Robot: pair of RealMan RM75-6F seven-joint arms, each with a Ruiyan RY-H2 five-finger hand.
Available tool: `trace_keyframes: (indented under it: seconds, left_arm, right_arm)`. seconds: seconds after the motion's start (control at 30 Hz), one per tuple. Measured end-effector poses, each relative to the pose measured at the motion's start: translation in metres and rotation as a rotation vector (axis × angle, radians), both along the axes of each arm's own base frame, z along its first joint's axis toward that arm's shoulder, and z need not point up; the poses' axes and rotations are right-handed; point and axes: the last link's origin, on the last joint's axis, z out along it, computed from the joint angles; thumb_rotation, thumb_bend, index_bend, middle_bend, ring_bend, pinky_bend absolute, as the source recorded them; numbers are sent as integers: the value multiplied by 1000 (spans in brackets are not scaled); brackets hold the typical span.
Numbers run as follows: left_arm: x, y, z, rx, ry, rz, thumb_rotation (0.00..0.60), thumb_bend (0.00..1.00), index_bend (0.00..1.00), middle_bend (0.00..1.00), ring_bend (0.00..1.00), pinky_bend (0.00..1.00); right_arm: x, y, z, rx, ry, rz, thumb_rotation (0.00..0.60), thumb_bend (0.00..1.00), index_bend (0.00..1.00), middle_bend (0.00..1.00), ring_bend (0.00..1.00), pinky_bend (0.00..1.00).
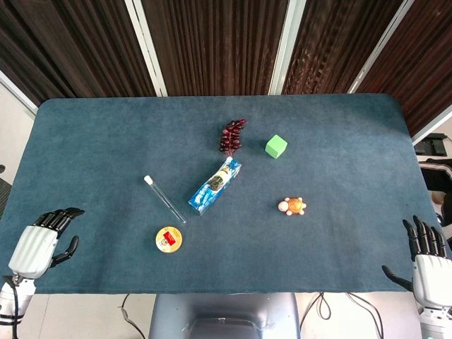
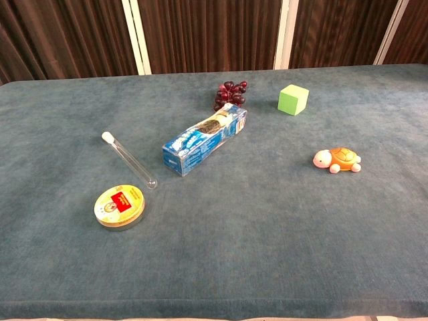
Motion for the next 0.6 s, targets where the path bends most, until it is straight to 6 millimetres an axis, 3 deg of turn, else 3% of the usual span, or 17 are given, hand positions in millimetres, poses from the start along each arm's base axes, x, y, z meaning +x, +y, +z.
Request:
trace_keyframes:
  seconds: [0.27, 0.4, 0.47, 0.5, 0.6]
  left_arm:
    - [0, -1, 1, 4, 1, 1, 600, 471, 238, 240, 258, 331]
    - [-1, -1, 0, 1, 1, 3, 600, 471, 238, 240, 258, 332]
    - [0, -1, 0, -1, 0, 4, 600, 471, 238, 240, 258, 332]
    - [0, -1, 0, -2, 0, 3, 600, 471, 238, 239, 258, 332]
    - [-1, -1, 0, -4, 0, 1, 600, 471, 238, 240, 258, 332]
  right_arm:
    - [3, -5, -6, 24, 0, 28, 600, 124, 0, 0, 0, 119]
    - [8, -13, -10, 43, 2, 65, 600, 124, 11, 0, 6, 167]
    - [9, -14, -11, 44, 5, 69, 600, 123, 35, 12, 71, 283]
    - [11, -17, -11, 46, 11, 78, 600, 123, 51, 25, 149, 376]
    - [21, -36, -15, 65, 53, 130, 600, 124, 128, 93, 512, 683]
